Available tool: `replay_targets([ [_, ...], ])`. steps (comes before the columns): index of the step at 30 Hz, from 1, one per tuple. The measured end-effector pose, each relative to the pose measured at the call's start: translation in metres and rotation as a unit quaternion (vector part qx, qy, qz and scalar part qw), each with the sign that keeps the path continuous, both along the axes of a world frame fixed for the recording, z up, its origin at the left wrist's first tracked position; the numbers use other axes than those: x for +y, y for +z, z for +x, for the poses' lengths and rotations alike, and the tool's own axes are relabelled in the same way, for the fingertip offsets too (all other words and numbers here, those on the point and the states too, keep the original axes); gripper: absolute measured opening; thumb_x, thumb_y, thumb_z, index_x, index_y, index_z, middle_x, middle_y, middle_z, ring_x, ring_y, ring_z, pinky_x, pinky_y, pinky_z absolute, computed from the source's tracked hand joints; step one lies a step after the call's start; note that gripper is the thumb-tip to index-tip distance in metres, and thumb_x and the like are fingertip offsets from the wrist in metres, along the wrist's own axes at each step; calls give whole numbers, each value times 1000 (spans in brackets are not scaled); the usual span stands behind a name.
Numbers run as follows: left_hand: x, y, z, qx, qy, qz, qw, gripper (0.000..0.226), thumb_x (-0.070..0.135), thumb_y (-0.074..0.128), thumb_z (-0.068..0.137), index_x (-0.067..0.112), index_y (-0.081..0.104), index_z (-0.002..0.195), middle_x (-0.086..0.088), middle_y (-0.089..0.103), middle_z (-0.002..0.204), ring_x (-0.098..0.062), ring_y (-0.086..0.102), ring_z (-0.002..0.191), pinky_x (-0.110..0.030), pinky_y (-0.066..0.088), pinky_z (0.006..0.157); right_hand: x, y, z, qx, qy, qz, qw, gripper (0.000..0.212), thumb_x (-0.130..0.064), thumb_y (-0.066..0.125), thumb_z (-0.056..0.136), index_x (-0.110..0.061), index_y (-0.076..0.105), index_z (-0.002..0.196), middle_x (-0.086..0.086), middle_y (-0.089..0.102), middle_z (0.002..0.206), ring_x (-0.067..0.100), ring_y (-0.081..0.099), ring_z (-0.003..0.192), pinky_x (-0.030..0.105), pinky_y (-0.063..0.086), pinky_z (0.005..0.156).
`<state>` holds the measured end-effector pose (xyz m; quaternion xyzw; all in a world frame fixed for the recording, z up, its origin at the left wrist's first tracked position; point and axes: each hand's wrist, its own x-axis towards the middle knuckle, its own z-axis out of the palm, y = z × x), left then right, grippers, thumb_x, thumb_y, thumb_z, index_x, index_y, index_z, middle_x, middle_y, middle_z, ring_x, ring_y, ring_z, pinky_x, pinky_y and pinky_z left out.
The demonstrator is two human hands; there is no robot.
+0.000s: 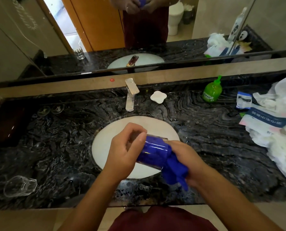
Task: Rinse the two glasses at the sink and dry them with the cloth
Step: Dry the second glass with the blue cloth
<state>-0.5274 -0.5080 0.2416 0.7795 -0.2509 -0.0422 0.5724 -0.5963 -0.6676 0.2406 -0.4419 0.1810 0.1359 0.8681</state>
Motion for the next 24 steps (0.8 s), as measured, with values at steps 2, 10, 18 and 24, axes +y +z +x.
replay_targets([
  [2,1,-3,3,-100,-15,-13,995,32,34,51,95,7,67,101,1,67,88,-18,64,77,-28,50,68,8,2,-2,24,-45,133,990,26,-15,61,80,-4,83,89,16,78,95,25,75,81,33,63,75],
  [10,-6,-6,5,-36,15,-70,997,28,29,38,98,19,64,103,1,68,93,-10,64,77,-20,49,71,5,17,-17,-74,-25,7,997,29,-9,53,92,-12,82,99,4,79,91,10,71,77,21,56,70],
  [18,-10,6,9,197,14,-17,980,37,39,44,93,16,70,82,-8,66,72,-21,59,54,-28,41,39,-23,26,-5,-304,212,-561,740,33,-24,55,98,-37,60,128,-29,67,98,-5,61,83,16,43,70],
  [24,-9,-7,3,428,-12,-2,904,42,45,49,101,9,65,90,-19,60,63,-26,53,40,-21,33,37,-20,16,-2,-372,281,-773,431,48,-29,74,81,-50,63,123,-11,75,106,22,60,51,21,19,41],
])
